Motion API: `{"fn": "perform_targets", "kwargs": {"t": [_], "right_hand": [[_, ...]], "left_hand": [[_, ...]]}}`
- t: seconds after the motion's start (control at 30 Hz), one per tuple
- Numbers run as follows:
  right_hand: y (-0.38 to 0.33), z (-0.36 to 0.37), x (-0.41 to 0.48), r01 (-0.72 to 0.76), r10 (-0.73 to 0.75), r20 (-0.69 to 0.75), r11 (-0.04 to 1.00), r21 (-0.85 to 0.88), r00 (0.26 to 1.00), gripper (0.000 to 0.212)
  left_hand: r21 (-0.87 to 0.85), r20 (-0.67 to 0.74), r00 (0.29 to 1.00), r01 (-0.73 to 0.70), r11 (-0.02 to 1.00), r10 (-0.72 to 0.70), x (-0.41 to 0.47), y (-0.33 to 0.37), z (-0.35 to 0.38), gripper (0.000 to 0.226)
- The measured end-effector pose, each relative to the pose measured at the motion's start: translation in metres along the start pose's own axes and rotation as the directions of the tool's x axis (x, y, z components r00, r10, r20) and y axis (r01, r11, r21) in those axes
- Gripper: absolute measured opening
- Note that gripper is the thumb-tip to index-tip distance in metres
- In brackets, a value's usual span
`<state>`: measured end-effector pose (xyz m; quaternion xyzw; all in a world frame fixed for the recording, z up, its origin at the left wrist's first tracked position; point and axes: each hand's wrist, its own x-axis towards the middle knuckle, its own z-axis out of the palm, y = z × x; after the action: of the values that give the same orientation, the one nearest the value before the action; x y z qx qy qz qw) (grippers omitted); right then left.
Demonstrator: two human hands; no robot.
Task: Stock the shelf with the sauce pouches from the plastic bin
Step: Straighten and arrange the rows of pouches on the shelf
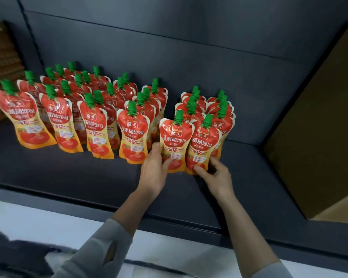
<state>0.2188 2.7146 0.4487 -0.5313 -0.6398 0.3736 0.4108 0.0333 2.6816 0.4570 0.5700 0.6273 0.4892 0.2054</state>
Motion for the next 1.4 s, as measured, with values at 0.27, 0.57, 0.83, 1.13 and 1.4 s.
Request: {"fn": "perform_targets", "kwargs": {"t": [0.27,0.57,0.83,1.13,1.4], "right_hand": [[-0.016,-0.033,0.008,0.019,-0.018,0.149,1.000,-0.003,0.989,0.048],[-0.087,-0.057,0.033,0.230,-0.234,0.087,0.971,0.058,0.968,0.037],[-0.104,-0.078,0.060,0.187,-0.141,0.359,0.977,-0.099,0.923,0.016],[-0.132,-0.109,0.074,0.258,-0.242,0.258,0.966,-0.028,0.935,0.016],[-0.156,-0.108,0.114,0.301,-0.190,0.249,0.774,-0.557,0.950,0.008]], "left_hand": [[0.130,-0.143,0.986,-0.065,0.989,0.084,-0.016,0.005,0.000,0.070],[0.485,-0.085,0.856,-0.411,0.772,0.510,0.016,0.078,-0.045,0.073],[0.479,0.324,0.866,-0.498,0.723,0.382,0.068,0.092,-0.068,0.053],[0.350,0.334,0.835,-0.541,0.765,0.438,0.089,0.104,-0.082,0.030],[0.427,0.477,0.824,-0.521,0.739,0.306,0.149,0.138,-0.067,0.023]]}}
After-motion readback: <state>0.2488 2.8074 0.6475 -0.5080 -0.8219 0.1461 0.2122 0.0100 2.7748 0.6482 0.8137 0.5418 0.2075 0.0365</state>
